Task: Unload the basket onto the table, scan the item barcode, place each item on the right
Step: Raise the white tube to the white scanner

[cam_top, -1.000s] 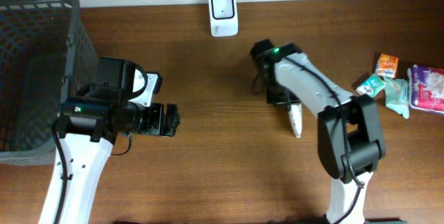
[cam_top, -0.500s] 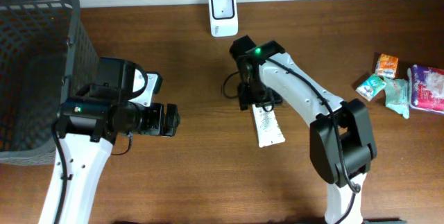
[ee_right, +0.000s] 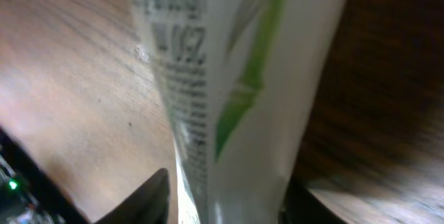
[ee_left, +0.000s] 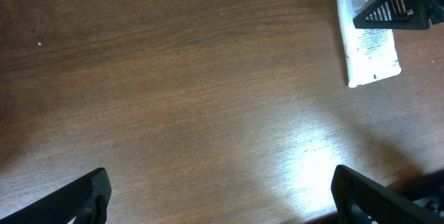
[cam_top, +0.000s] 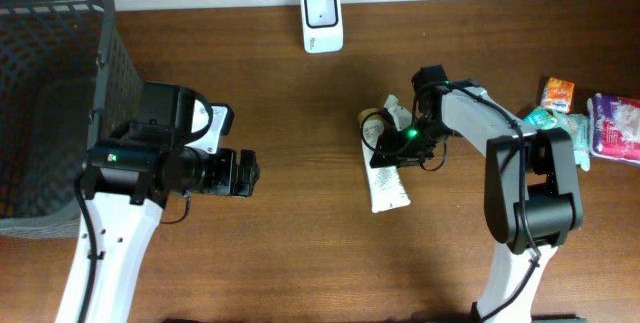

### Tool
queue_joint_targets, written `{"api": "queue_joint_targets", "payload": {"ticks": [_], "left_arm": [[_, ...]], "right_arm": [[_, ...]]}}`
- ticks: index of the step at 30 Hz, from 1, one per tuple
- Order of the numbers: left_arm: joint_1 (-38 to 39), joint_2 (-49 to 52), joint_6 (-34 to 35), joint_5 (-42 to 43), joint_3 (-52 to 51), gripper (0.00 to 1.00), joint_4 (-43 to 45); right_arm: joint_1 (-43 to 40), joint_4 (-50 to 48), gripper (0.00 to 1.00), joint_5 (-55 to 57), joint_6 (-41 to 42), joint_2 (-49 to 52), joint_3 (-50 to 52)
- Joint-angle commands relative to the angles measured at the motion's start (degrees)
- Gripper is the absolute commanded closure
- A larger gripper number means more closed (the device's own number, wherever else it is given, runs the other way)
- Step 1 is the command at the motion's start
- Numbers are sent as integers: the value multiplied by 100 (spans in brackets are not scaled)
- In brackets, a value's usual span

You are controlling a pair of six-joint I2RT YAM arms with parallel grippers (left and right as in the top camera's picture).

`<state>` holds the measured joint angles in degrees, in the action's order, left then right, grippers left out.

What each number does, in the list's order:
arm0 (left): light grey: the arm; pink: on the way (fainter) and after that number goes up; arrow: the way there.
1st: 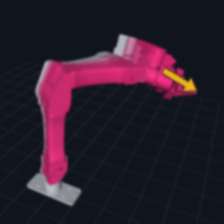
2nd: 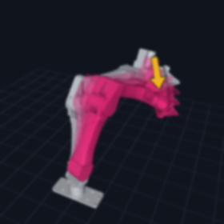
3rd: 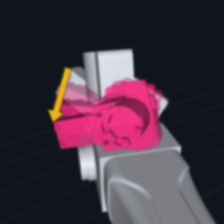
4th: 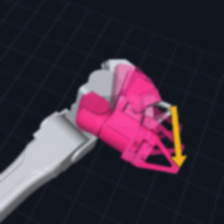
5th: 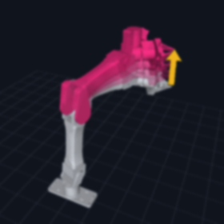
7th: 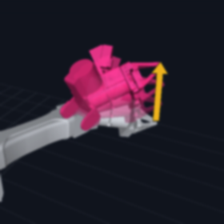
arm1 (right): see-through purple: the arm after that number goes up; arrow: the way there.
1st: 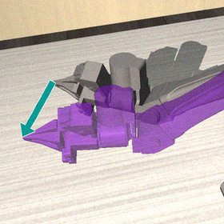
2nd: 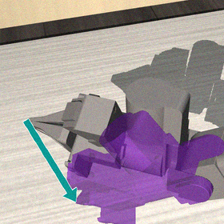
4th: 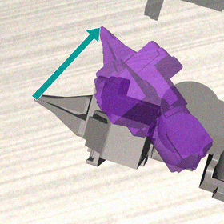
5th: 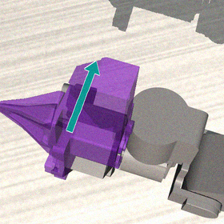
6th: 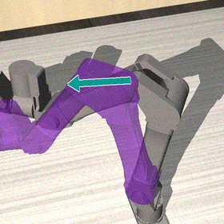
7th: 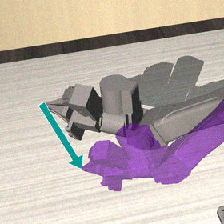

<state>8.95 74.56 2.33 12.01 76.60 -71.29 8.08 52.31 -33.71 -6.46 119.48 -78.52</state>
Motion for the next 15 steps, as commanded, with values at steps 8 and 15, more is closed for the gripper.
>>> {"api": "queue_joint_targets", "payload": {"ticks": [8,15], "left_arm": [[15,-28,-133,17,9,1,11],[15,-28,-133,17,9,1,11]], "right_arm": [[503,776,96,2736,1095,-20,-2487],[1147,-48,96,6000,1196,31,-2402]]}}
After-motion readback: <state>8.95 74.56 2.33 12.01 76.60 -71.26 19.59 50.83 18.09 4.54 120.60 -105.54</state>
